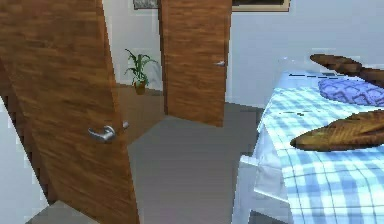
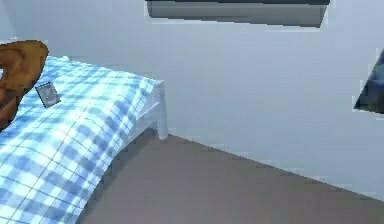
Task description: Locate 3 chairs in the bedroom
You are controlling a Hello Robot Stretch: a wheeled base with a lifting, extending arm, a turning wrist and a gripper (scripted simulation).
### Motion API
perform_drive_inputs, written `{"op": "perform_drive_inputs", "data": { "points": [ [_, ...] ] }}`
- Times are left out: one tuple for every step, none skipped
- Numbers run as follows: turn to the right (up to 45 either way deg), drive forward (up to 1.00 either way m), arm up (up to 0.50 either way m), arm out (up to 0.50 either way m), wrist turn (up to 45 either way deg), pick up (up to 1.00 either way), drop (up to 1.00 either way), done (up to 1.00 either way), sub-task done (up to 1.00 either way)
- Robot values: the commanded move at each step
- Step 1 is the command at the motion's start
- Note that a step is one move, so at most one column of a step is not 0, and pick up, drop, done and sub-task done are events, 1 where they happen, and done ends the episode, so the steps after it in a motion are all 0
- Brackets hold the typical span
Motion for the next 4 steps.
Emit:
{"op": "perform_drive_inputs", "data": {
  "points": [
    [0.0, 1.00, 0.00, 0.00, 0.0, 0.00, 0.00, 0.00, 0.00],
    [15.0, 0.00, 0.00, 0.00, 0.0, 0.00, 0.00, 0.00, 0.00],
    [0.0, 0.15, 0.00, 0.00, 0.0, 0.00, 0.00, 0.00, 0.00],
    [-45.0, 0.00, 0.00, 0.00, 0.0, 0.00, 0.00, 0.00, 0.00]
  ]
}}
